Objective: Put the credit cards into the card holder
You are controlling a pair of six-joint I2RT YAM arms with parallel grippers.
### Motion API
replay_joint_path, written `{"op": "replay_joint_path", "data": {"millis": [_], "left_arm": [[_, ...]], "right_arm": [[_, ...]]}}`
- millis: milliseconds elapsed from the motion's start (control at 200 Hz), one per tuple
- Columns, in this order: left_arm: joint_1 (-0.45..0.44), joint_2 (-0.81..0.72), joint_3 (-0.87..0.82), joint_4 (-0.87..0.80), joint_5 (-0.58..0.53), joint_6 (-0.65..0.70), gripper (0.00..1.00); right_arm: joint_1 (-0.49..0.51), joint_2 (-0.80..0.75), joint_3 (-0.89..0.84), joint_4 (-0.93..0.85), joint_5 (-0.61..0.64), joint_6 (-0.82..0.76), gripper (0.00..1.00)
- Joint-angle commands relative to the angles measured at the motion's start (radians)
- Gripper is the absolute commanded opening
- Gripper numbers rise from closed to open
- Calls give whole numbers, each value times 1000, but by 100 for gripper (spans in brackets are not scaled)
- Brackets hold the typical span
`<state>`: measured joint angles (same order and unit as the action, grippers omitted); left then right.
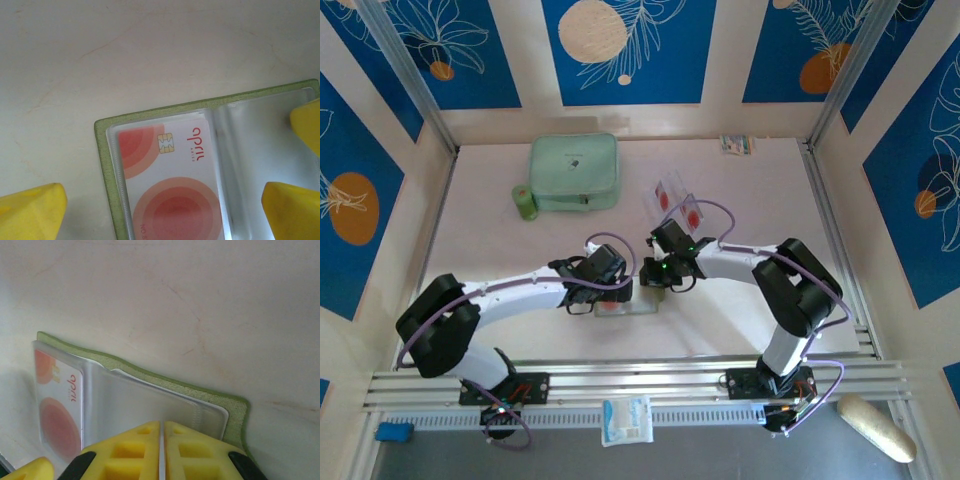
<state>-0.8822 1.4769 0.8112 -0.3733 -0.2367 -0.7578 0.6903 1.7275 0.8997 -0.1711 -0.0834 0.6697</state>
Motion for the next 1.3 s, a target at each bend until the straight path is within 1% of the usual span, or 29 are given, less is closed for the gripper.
{"op": "replay_joint_path", "data": {"millis": [0, 515, 1010, 1085, 1200, 1245, 1295], "left_arm": [[-10, 22, -7, 15, -9, 9, 100], [-16, 48, -23, 61, 5, 6, 100], [-18, 56, -97, 80, -12, 0, 100], [-18, 51, -104, 80, -13, -3, 100], [-18, 48, -107, 79, -16, -3, 100], [-19, 47, -106, 79, -16, -2, 100], [-18, 48, -109, 80, -18, -3, 100]], "right_arm": [[9, 28, 1, 29, -47, 14, 10], [12, 49, -32, 129, -119, 98, 8], [10, 17, -28, 115, -120, 102, 8], [2, -7, -32, 114, -117, 103, 11], [-18, -48, -48, 116, -108, 111, 27], [-24, -59, -53, 117, -107, 113, 31], [-29, -68, -60, 116, -105, 114, 34]]}}
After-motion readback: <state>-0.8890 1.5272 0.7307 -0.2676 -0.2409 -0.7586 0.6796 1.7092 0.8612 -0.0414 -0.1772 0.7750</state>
